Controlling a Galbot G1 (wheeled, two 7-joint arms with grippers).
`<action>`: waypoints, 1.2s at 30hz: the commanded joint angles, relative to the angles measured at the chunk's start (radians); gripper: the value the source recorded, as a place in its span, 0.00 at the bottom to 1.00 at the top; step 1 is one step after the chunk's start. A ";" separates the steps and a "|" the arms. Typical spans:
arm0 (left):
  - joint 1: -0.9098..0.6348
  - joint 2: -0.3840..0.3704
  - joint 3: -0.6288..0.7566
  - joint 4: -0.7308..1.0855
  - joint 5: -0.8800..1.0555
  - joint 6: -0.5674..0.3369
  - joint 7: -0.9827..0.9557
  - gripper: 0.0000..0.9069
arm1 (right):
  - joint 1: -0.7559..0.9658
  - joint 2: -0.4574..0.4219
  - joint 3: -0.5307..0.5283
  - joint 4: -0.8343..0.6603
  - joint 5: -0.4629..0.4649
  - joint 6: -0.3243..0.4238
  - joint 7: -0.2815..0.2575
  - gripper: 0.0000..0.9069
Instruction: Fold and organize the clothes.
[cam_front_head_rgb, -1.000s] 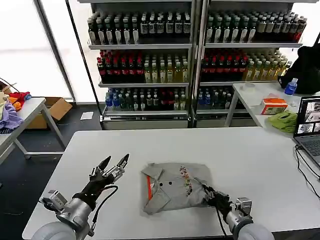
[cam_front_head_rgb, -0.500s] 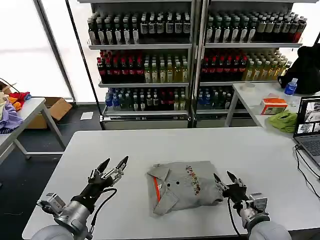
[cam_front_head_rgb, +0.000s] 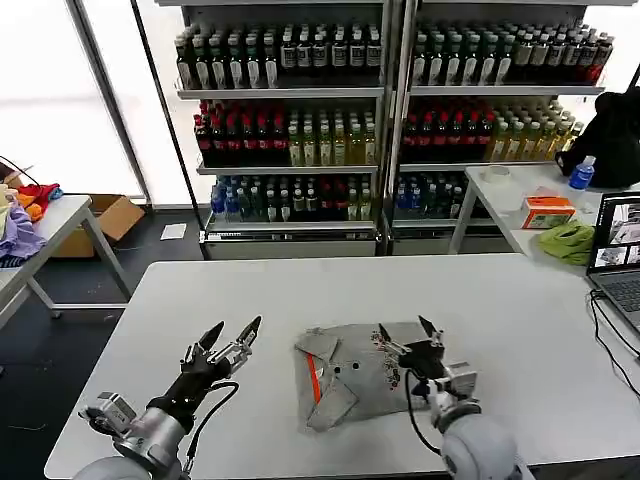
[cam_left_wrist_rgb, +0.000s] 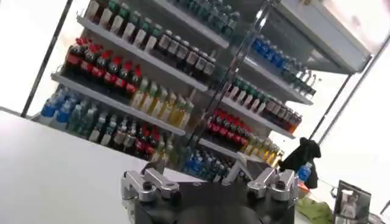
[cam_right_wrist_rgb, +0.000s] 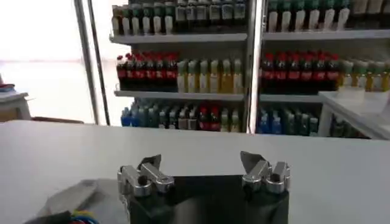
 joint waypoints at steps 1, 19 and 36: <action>0.026 -0.017 -0.012 -0.006 0.023 -0.002 0.004 1.00 | 0.202 0.105 -0.226 -0.245 -0.084 -0.073 0.084 1.00; 0.024 -0.022 0.002 0.005 0.031 -0.006 0.011 1.00 | 0.016 0.029 -0.128 -0.144 -0.050 -0.067 0.088 1.00; 0.057 -0.023 0.006 0.012 0.166 -0.065 0.032 1.00 | -0.303 -0.059 0.365 0.200 0.160 0.407 -0.150 1.00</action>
